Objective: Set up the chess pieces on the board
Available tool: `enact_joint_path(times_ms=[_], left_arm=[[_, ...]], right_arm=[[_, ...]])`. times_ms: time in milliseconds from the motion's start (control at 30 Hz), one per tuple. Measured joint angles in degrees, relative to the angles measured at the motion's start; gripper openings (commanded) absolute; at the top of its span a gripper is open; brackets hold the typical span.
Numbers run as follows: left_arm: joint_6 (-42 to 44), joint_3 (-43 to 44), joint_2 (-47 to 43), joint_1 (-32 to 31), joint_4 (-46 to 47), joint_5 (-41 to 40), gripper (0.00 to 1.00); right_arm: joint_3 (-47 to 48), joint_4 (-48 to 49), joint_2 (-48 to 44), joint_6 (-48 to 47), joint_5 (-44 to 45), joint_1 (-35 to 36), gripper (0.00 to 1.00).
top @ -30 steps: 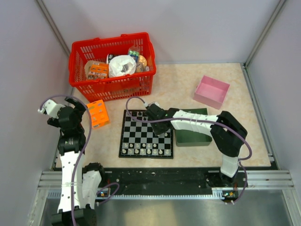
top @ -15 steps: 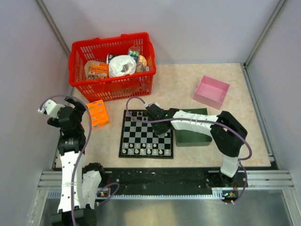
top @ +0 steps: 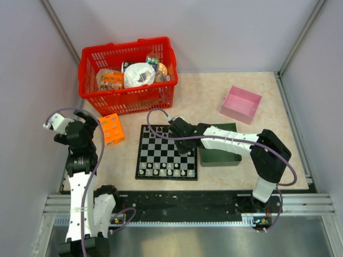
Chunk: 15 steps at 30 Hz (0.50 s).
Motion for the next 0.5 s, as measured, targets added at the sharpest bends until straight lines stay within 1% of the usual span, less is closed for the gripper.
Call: enact_joint_path(times_ms=[167,300,500], left_arm=[[0.0,0.0,0.0,0.0,0.2,0.2,0.99],[-0.1,0.0,0.4,0.0,0.4,0.5,0.99],[-0.1,0.0,0.5,0.0,0.5,0.6,0.99]], right_arm=[[-2.9,-0.9,-1.5,1.0,-0.4,1.2,0.11],[-4.5,-1.7,-1.7,2.3,-0.6,3.5,0.11],[-5.8,-2.2,-1.7,3.5,-0.8,5.3,0.11]])
